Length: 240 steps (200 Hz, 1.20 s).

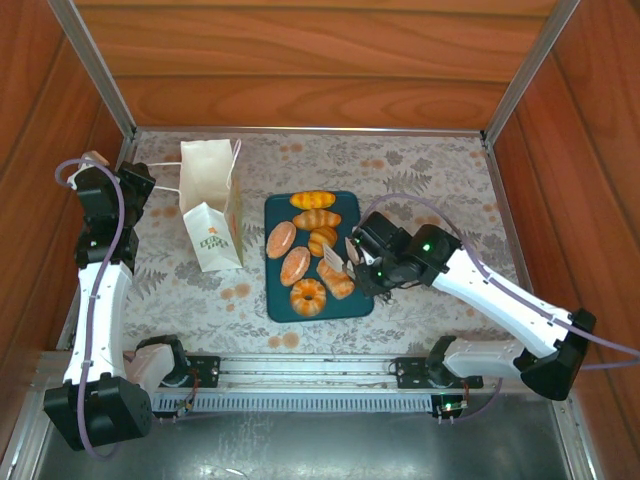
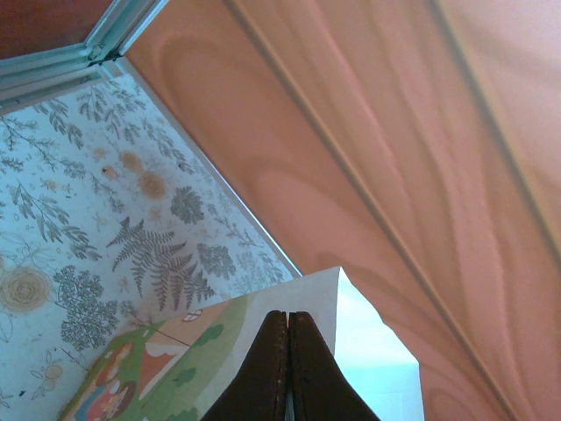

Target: Place the fake bread into the paper bag

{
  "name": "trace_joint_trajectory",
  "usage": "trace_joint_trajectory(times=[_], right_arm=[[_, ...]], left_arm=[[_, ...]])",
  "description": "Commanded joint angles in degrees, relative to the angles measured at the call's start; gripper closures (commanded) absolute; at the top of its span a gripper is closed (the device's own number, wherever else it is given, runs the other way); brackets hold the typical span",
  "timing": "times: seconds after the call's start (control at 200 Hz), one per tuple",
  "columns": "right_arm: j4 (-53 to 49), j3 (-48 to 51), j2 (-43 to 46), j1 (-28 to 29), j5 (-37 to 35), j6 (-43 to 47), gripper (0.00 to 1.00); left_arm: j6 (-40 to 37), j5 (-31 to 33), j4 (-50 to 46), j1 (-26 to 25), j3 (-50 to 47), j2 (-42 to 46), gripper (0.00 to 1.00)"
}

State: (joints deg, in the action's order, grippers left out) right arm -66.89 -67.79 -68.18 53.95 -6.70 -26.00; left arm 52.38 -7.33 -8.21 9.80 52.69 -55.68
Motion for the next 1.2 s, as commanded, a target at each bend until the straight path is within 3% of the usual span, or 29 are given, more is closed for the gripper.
trace_joint_trajectory(times=[0.0,1.194], right_arm=[[0.2,0.9,-0.7,-0.3,1.7,0.7,0.57],[-0.2,3.8,-8.8,-0.4,4.4,4.2,0.55]], left_arm=[[0.2,0.2,0.3,0.4,0.5,0.6,1.00],[0.1,0.4,-0.1,0.5,0.7,0.7,1.00]])
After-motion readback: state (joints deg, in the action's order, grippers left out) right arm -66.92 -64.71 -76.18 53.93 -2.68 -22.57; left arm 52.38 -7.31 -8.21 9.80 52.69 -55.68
